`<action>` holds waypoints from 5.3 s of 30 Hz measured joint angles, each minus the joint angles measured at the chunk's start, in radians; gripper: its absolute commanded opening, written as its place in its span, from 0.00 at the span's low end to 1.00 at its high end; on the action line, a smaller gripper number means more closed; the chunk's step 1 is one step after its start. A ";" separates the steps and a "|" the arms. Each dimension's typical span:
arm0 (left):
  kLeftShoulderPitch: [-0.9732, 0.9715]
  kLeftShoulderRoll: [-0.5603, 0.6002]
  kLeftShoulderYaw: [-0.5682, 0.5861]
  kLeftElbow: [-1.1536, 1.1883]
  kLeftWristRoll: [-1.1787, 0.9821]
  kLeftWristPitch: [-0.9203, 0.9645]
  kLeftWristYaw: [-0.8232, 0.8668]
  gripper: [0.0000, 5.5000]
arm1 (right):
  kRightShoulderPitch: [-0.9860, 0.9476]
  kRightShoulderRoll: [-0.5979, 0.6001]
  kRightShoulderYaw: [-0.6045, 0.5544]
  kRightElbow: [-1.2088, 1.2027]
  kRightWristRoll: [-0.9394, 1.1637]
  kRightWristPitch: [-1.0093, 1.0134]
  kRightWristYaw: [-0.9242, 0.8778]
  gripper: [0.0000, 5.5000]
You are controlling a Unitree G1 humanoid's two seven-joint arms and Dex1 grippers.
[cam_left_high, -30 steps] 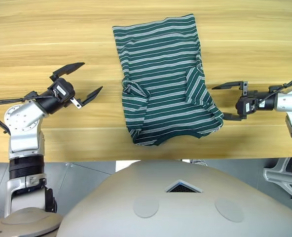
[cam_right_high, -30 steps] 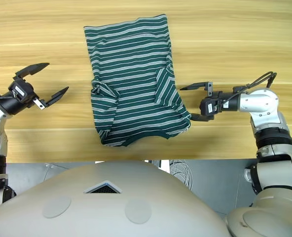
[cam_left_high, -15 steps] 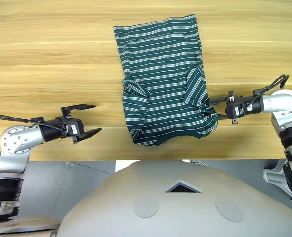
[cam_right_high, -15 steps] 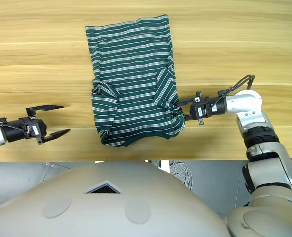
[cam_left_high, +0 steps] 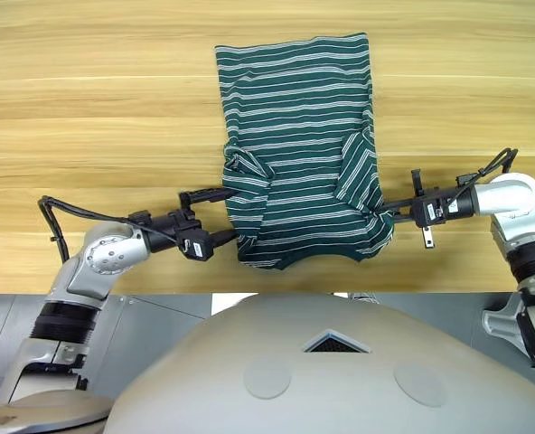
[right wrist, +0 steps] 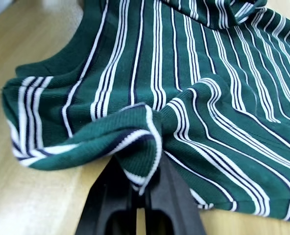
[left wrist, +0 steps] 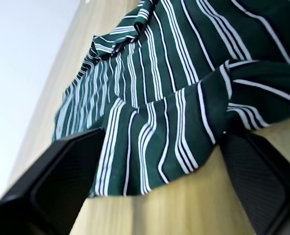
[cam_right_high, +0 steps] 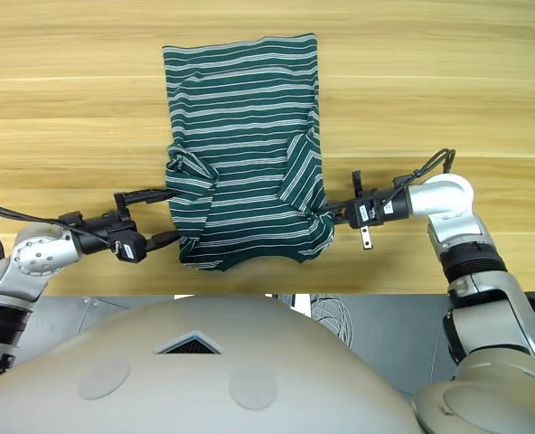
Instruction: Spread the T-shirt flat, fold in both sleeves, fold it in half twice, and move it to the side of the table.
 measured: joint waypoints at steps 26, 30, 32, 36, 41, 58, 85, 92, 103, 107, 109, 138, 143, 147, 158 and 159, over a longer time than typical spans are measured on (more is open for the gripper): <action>-0.144 0.099 -0.208 0.178 -0.024 -0.166 0.049 0.04 | 0.034 0.047 -0.031 -0.051 0.019 0.058 0.051 0.00; -0.167 0.098 -0.219 0.194 -0.025 -0.190 0.049 0.00 | 0.036 0.048 -0.035 -0.053 0.020 0.060 0.062 0.00; -0.173 0.101 -0.228 0.205 -0.044 -0.193 0.048 0.00 | 0.037 0.049 -0.037 -0.054 0.021 0.060 0.066 0.00; -0.147 0.126 -0.245 0.210 -0.157 -0.163 0.009 0.00 | 0.039 0.049 -0.044 -0.064 0.044 0.081 0.102 0.00; 0.054 0.310 -0.203 0.022 -0.487 -0.057 -0.092 0.00 | 0.095 -0.060 -0.080 -0.228 0.232 0.171 0.177 0.00; -0.317 0.112 -0.071 -0.025 -1.074 0.515 -0.507 0.00 | -0.375 -0.095 0.147 -0.091 0.400 0.439 0.181 0.00; -0.890 -0.362 0.423 1.288 -0.801 0.801 -0.383 0.04 | -0.692 0.360 -0.288 0.812 -0.048 0.617 -0.152 0.22; -0.888 -0.379 0.435 1.275 -0.746 0.787 -0.394 0.24 | -0.671 0.362 -0.339 0.812 -0.130 0.621 -0.178 0.44; -0.869 -0.398 0.516 1.253 -0.715 0.725 -0.382 0.57 | -0.646 0.345 -0.386 0.766 -0.216 0.395 -0.243 0.59; -0.849 -0.389 0.569 1.237 -0.721 0.683 -0.350 0.69 | -0.622 0.310 -0.313 0.721 -0.338 0.242 -0.405 0.59; -0.841 -0.388 0.570 1.225 -0.713 0.657 -0.330 0.73 | -0.617 0.308 -0.280 0.686 -0.390 0.203 -0.460 0.59; -0.408 -0.485 0.412 0.354 -0.683 0.588 -0.125 0.73 | -0.622 0.372 -0.004 0.422 -0.629 0.172 -0.627 0.59; -0.385 -0.502 0.395 0.320 -0.691 0.601 -0.118 0.73 | -0.658 0.395 -0.007 0.469 -0.636 0.187 -0.674 0.52; -0.370 -0.511 0.387 0.297 -0.713 0.611 -0.117 0.73 | -0.683 0.395 -0.022 0.543 -0.636 0.241 -0.694 0.37; -0.335 -0.531 0.374 0.252 -0.730 0.617 -0.111 0.73 | -0.796 0.401 -0.115 0.746 -0.639 0.452 -1.024 0.02; -0.335 -0.531 0.373 0.251 -0.730 0.616 -0.111 0.73 | -0.796 0.401 -0.124 0.748 -0.636 0.451 -1.045 0.01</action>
